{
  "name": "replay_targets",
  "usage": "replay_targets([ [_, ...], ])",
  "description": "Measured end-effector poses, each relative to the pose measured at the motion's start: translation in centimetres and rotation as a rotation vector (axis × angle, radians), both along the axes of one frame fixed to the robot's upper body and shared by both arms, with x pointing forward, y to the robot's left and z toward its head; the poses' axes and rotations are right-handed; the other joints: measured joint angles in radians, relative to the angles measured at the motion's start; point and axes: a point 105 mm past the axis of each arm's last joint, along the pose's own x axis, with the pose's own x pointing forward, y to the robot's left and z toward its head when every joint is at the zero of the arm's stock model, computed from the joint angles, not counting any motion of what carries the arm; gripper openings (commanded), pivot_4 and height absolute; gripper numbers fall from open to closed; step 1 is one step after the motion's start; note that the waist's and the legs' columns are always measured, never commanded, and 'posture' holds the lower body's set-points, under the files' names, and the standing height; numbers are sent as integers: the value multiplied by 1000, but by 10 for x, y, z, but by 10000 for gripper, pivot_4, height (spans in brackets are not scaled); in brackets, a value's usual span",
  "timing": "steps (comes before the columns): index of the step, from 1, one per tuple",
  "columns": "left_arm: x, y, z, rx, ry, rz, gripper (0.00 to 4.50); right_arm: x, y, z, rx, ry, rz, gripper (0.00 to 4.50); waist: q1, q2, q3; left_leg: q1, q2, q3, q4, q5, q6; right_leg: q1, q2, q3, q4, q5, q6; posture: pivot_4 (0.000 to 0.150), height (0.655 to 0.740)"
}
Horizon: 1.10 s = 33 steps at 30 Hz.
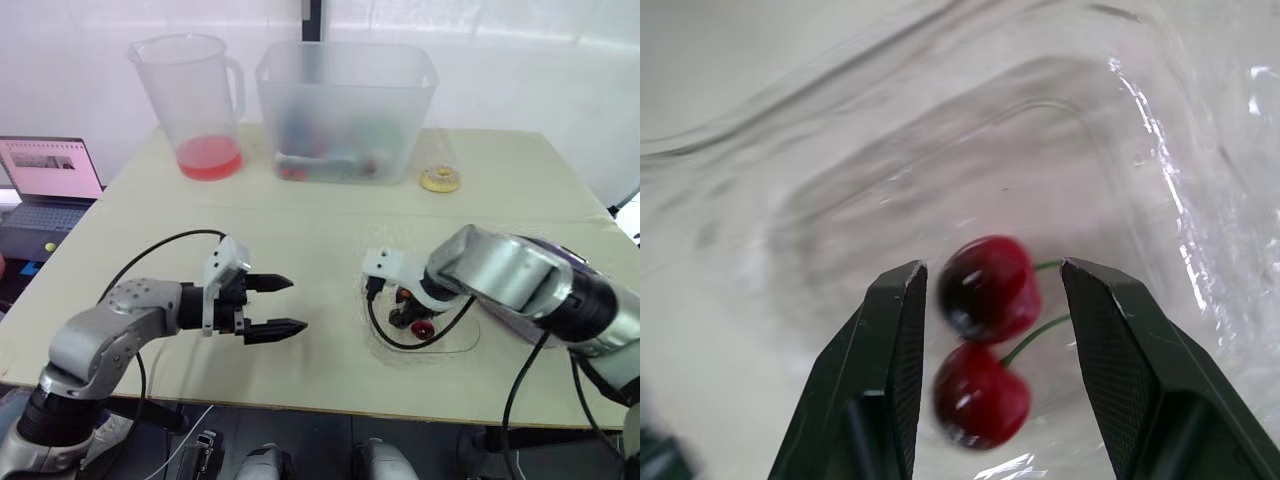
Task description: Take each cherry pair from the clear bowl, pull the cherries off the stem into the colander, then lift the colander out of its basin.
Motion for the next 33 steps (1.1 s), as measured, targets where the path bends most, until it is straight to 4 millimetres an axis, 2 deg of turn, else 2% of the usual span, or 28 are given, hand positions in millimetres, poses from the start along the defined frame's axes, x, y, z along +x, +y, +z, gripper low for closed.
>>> replay_targets([
  [2, 1, -1, 1, -2, -4, -4, 45000, -1, 0, 10, 35, -26, 22, 22441, 0, 0, 0, 0, 0, 0, 0, 0, 0, 0, 0, 0, 0, 0, 0, 1500, 7131],
  [3, 1, -2, 3, -6, -8, -8, 45000, -1, -7, 11, 34, -31, 4, 22441, 1, 0, 0, 0, 0, 0, 0, 0, 0, 0, 0, 0, 0, 0, 0, 1500, 7131],
  [6, 2, -1, 4, -19, -10, -10, 45000, -4, -36, 3, -16, -11, -81, 22441, 3, 0, 0, 0, 0, 0, 0, 0, 0, 0, -1, 0, 0, 0, 0, 1500, 7131],
  [10, 5, -1, 7, -30, -15, -13, 45000, -7, -50, -3, -55, 7, -125, 22441, -3, 0, 0, 0, 1, 0, 0, 0, 0, 0, 0, 0, 0, 0, 0, 1500, 7131],
  [16, 6, -3, 10, -39, -20, -19, 45000, -10, -42, -17, -60, 33, -127, 22441, -1, 0, 0, 0, 2, 0, 0, 0, 0, 0, 1, 1, 0, 0, 0, 1500, 7131],
  [23, 7, -2, 10, -39, -20, -19, 45000, -12, -44, -39, -52, 84, -175, 22441, 2, 0, 0, 0, 1, -1, 4, -1, 1, 1, 1, 0, 1, 0, 0, 1500, 7131],
  [26, 7, -2, 10, -39, -21, -22, 45000, -10, -42, -41, -45, 80, -181, 22441, 1, 0, 0, 0, 1, -1, 4, -1, 1, 1, 1, 0, 1, 0, 0, 1500, 7131],
  [30, 6, -2, 10, -35, -20, -29, 45000, -8, -43, -39, -37, 59, -192, 10544, 1, 0, 0, 0, 1, -1, 4, -1, 1, 1, 1, 0, 1, 0, 0, 1500, 7131],
  [31, 6, -2, 10, -34, -19, -32, 45000, -7, -43, -39, -38, 55, -196, 8787, 1, 0, 0, 0, 1, -1, 4, -1, 1, 1, 1, 0, 1, 0, 0, 1500, 7131],
  [33, 6, -1, 10, -33, -18, -32, 45000, -7, -44, -38, -36, 48, -200, 8787, 2, 0, 0, 0, 1, -1, 4, -1, 1, 1, 1, 0, 1, 0, 0, 1500, 7131],
])
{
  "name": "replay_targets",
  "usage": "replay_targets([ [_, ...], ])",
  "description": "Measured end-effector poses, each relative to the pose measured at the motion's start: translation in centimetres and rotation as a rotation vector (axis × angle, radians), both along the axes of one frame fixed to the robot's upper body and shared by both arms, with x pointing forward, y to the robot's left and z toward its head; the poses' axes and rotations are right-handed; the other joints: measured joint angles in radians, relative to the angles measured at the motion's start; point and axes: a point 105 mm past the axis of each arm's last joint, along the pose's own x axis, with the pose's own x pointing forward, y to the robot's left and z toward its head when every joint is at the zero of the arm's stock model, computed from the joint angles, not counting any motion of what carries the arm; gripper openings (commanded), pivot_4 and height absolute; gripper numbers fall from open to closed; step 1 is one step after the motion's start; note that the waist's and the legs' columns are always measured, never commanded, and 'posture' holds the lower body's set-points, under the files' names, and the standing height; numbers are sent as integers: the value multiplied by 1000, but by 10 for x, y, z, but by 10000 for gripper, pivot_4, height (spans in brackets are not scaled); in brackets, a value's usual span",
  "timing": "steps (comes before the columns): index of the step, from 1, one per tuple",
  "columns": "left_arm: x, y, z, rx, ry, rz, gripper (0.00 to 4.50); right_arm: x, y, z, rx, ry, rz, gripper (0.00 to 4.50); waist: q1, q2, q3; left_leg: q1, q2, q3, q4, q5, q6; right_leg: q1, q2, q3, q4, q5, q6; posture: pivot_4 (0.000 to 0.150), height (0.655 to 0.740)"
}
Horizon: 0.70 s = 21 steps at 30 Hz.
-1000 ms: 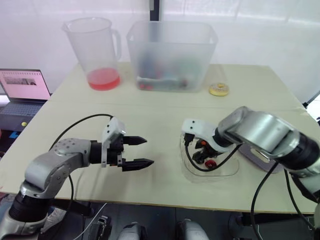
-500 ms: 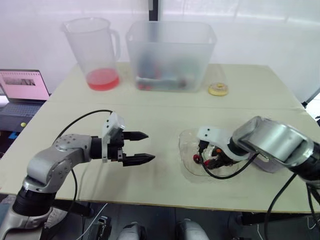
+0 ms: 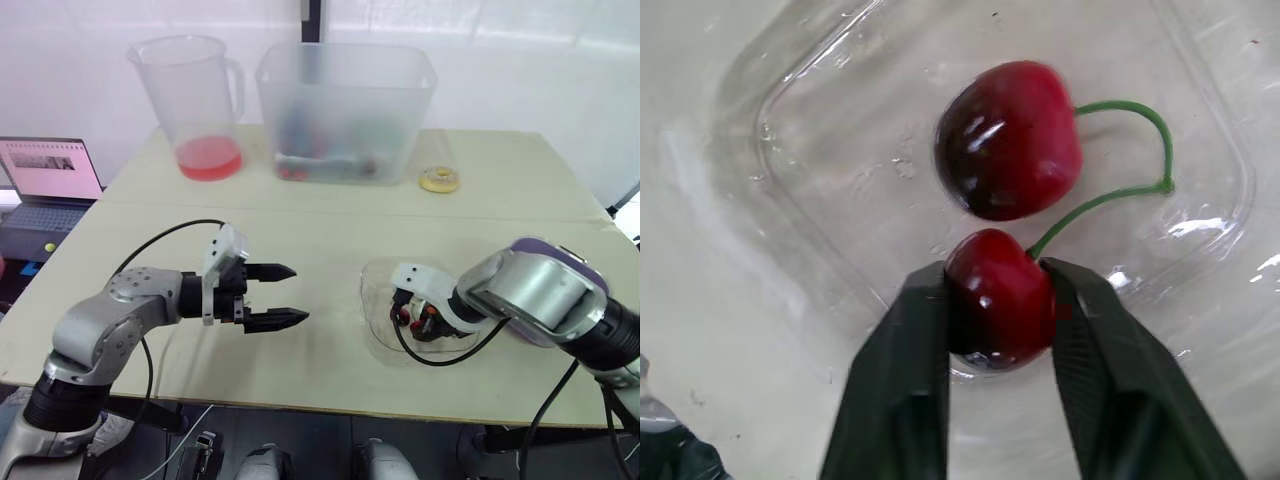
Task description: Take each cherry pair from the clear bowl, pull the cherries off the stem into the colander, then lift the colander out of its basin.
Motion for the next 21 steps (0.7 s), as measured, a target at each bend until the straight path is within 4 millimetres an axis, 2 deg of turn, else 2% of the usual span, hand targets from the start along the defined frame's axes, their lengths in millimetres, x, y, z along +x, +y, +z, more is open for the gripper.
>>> replay_targets([
  [5, 3, 0, 4, 3, -17, 0, 45000, -2, -2, 8, -6, -16, 16, 8787, 0, 0, 0, 0, 0, 0, 1, 0, 1, 0, 0, 0, 0, 0, 0, 1500, 7131],
  [10, 8, -3, 11, -60, -3, 0, 45000, -9, 2, 49, 64, -110, 140, 8787, 3, 0, 0, -1, 0, -1, 2, -1, 2, 0, 0, 0, 0, 0, 0, 1500, 7131],
  [15, 23, -9, 47, -219, 5, 18, 45000, -14, 2, 103, 144, -347, 373, 8787, 6, 0, 0, 0, 0, -2, 4, -2, 4, 3, 0, 0, -1, 0, 1, 1500, 7131],
  [17, 26, -8, 56, -257, 13, 27, 45000, -13, 4, 114, 143, -425, 444, 8787, 1, -1, 0, 0, 0, -2, 5, -3, 4, 4, 0, 0, -1, 0, 1, 1500, 7131],
  [21, 41, -16, 84, -358, 14, 45, 45000, 5, 11, 141, 188, -701, 516, 8787, -1, -1, 0, 1, 0, -1, 6, -2, 4, 4, 0, 0, 1, 0, 1, 1500, 7131],
])
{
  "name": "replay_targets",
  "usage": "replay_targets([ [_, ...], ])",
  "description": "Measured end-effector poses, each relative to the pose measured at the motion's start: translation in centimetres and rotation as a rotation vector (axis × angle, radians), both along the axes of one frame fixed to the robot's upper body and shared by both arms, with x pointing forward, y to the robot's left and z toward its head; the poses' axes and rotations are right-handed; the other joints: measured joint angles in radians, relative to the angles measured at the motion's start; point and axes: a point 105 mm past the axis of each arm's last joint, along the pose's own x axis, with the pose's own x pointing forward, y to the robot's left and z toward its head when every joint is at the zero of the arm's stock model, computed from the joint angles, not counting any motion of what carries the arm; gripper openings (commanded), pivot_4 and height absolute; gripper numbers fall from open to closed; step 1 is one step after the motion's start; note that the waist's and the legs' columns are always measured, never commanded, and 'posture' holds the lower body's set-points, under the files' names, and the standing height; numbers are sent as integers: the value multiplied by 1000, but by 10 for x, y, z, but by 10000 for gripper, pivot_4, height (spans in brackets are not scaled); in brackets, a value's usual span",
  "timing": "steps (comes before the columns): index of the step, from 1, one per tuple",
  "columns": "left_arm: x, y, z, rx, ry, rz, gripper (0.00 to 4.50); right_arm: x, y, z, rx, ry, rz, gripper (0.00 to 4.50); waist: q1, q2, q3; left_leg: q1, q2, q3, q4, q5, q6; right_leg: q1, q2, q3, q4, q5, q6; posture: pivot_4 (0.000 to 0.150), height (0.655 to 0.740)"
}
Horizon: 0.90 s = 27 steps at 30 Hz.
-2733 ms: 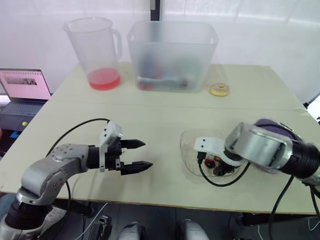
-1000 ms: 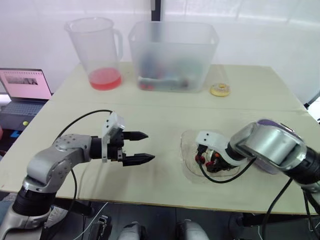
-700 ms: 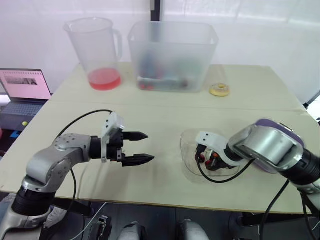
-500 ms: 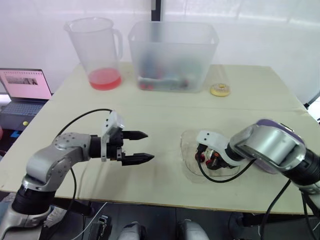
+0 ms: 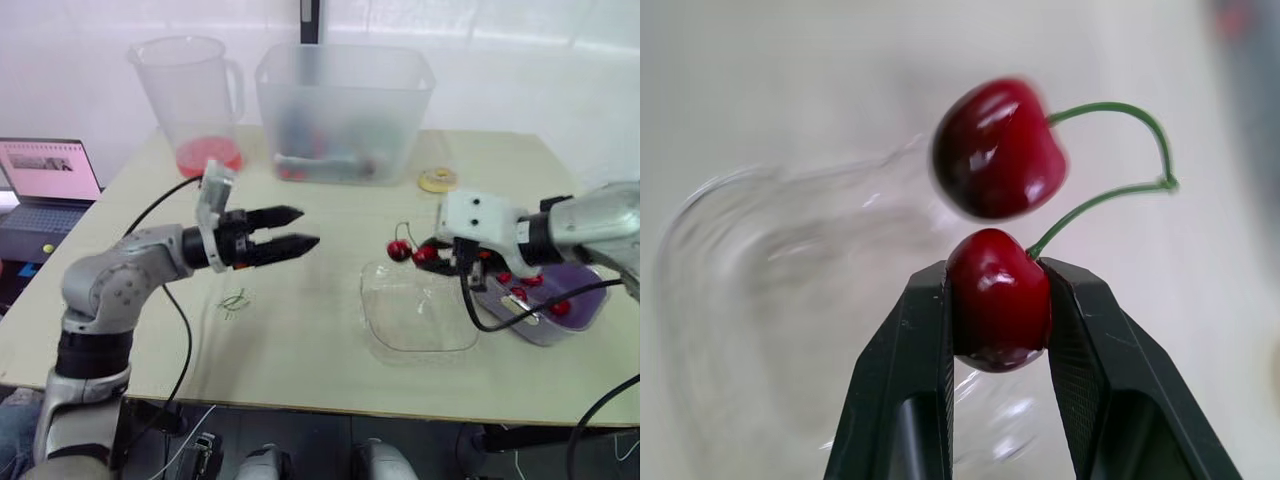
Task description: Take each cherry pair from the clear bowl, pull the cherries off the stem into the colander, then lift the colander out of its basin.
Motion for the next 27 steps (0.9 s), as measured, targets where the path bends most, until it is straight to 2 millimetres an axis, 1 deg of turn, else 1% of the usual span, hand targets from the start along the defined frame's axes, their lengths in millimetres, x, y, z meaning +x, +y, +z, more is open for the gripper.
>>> replay_targets([
  [2, 11, -7, 14, -28, -8, 43, 45000, 10, 1, 6, -12, -144, 24, 8787, 4, 0, 0, 0, 0, 0, 0, 0, 0, 0, 1, 0, 0, 0, 0, 1500, 7131],
  [5, 22, -16, 28, -56, 33, 51, 45000, 17, 9, 4, -62, -306, 78, 8787, 4, 0, 0, 0, -1, 0, 0, 0, 0, 0, 0, 0, 0, -1, 1, 1500, 7131],
  [8, 24, -22, 32, -60, 103, -12, 45000, 27, 22, 2, -131, -494, 105, 8787, 0, 0, 0, 0, -1, 0, 0, 0, -1, 0, 0, -1, 1, -1, 2, 1500, 7131],
  [10, 25, -26, 32, -49, 127, -36, 45000, 28, 31, 1, -170, -589, 139, 8787, -2, 0, 0, 0, -1, 0, 0, 1, -1, -1, 1, -2, 3, -2, 3, 1500, 7131],
  [12, 29, -32, 29, -16, 138, -33, 45000, 27, 35, -2, -220, -667, 165, 8787, -1, 0, 0, 0, -1, 0, 0, 1, -2, -1, 1, -2, 4, -2, 3, 1500, 7131],
  [17, 34, -43, 25, 9, 157, -38, 45000, 28, 40, -3, -327, -815, 204, 8787, 2, 0, 0, 0, -2, 0, 1, 1, -2, -1, 0, -2, 4, -2, 3, 1500, 7131],
  [20, 36, -51, 26, 35, 147, -34, 45000, 30, 41, -7, -355, -846, 217, 8787, 0, 0, 0, 0, -2, 0, 1, 1, -2, -1, 0, -2, 4, -2, 4, 1500, 7131],
  [23, 38, -56, 22, 51, 158, -22, 45000, 29, 44, -9, -364, -865, 234, 8787, -1, 0, 0, 0, -2, 0, 1, 1, -2, -1, 1, -2, 5, -2, 4, 1500, 7131],
  [25, 38, -59, 21, 50, 162, -24, 39584, 29, 45, -8, -368, -876, 236, 8662, -1, 0, 0, 1, -2, 0, 1, 1, -2, -1, 1, -2, 5, -2, 4, 1500, 7131],
  [27, 38, -61, 21, 51, 163, -26, 32433, 30, 46, -7, -361, -886, 235, 8662, -1, 0, 0, 1, -2, 0, 1, 1, -2, -1, 0, -2, 5, -2, 4, 1500, 7131],
])
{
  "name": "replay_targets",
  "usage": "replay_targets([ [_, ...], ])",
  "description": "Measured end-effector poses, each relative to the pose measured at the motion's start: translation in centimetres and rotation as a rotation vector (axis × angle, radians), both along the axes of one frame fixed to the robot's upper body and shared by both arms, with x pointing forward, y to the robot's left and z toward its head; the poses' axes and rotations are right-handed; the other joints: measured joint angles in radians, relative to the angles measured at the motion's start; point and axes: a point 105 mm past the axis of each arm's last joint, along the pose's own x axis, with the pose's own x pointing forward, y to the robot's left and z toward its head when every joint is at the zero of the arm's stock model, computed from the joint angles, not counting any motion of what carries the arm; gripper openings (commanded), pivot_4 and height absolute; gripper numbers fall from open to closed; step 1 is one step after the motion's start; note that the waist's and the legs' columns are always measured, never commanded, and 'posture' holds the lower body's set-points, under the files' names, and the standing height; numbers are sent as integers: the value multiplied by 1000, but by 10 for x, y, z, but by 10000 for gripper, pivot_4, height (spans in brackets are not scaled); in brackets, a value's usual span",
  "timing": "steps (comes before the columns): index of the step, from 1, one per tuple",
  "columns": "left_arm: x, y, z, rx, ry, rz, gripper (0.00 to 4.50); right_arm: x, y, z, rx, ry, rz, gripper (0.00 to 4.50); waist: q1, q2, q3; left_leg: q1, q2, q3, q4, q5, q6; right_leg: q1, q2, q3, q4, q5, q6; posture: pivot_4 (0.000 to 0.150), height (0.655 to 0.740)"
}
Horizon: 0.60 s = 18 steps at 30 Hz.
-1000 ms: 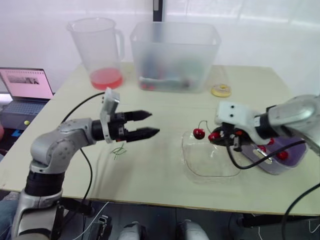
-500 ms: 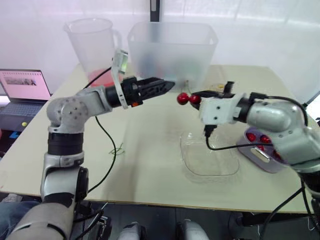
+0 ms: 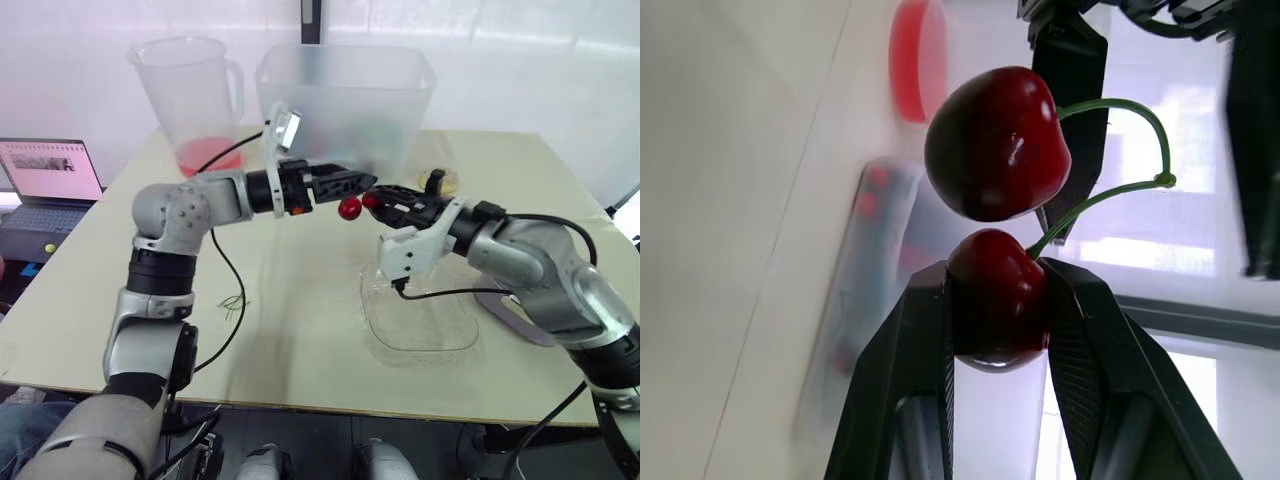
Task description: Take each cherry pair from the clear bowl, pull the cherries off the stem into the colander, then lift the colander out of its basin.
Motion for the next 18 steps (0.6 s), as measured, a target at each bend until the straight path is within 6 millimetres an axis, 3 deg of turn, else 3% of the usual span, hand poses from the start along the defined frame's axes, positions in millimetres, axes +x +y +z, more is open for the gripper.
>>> replay_targets([
  [6, 1, -1, -1, 14, 4, 13, 1891, 2, 1, -5, 3, 25, -4, 8662, 1, 0, 0, 0, 0, 0, 0, 0, 0, 0, 0, 0, 0, 0, 0, 1500, 7131],
  [13, 2, -1, -2, 19, 11, 14, 827, 2, 0, -7, 20, 64, -1, 8662, 1, 0, 0, 0, 0, 0, 0, 0, 0, 0, 0, 0, 0, 0, 0, 1500, 7131],
  [15, 1, -1, -3, 19, 12, 13, 0, 2, -1, -8, 65, 105, 1, 18028, 1, 0, 0, 0, 0, 0, 0, 0, 0, 0, 0, 0, 0, 0, 0, 1500, 7131],
  [17, 1, -1, -3, 21, 13, 12, 0, 0, -2, -10, 94, 150, 6, 24379, 1, 0, 0, 0, 0, 0, 0, 0, 0, 0, 0, 0, 0, 0, 0, 1500, 7131],
  [18, 1, -1, -3, 23, 12, 12, 0, 0, -3, -11, 105, 167, 4, 30211, 1, 0, 0, 0, 0, 0, 0, 0, 0, 0, 0, 0, 0, 0, 0, 1500, 7131],
])
